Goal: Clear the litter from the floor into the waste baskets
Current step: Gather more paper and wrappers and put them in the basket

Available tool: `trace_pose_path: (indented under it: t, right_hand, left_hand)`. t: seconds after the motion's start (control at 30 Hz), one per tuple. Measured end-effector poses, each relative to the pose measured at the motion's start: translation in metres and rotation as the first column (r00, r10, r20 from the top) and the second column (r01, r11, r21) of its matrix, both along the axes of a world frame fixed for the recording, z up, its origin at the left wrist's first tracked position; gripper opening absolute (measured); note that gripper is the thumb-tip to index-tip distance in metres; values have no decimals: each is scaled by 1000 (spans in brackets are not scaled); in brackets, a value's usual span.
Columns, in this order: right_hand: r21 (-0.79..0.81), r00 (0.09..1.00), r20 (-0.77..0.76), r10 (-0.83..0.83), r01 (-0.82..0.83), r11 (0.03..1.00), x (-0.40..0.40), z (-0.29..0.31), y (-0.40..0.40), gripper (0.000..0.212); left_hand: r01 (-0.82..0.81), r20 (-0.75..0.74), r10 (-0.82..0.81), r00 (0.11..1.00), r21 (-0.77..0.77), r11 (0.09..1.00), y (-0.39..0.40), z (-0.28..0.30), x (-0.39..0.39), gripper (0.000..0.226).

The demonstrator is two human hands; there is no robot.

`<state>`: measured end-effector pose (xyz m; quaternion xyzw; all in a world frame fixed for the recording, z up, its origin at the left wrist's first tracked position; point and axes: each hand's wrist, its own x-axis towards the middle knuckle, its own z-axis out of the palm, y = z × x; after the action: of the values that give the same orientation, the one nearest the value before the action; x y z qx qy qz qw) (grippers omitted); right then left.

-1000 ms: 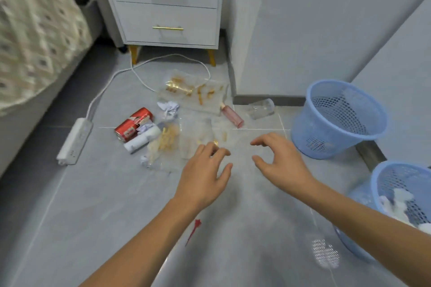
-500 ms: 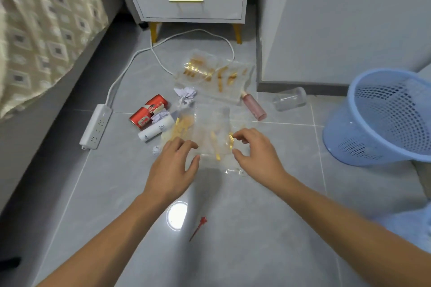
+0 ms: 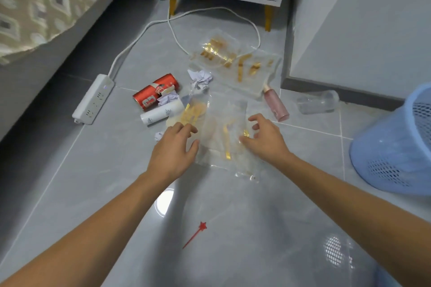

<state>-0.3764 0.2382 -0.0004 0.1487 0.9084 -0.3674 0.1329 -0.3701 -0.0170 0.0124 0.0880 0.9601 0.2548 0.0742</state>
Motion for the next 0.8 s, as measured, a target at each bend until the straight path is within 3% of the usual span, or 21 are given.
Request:
trace_pose_path:
  t: [0.13, 0.3, 0.4, 0.6, 0.7, 0.8]
  right_hand:
    - [10, 991, 73, -108, 107, 994, -38, -25, -21, 79]
    - [215, 993, 27, -118, 110, 970, -49, -42, -55, 93]
    - [146, 989, -14, -148, 148, 978, -44, -44, -63, 85]
    - [-140, 976, -97, -197, 183, 973, -33, -45, -55, 88]
    - [-193, 970, -147, -193, 163, 968, -23, -49, -52, 76]
    - [-252, 975, -144, -170, 130, 959, -9, -46, -51, 42]
  left_hand:
    - [-13, -27, 14, 1000, 25, 1000, -4, -12, 6, 27]
    - [-45, -41, 47, 998, 42, 998, -19, -12, 28, 21]
    - [-7, 70, 2, 998, 64, 998, -29, -15, 55, 16]
    - [194, 366, -158, 917, -65, 979, -17, -46, 124, 46]
    - [196, 357, -151, 922, -93, 976, -14, -57, 140, 37]
    - [214, 331, -179, 926, -73, 974, -11, -61, 147, 12]
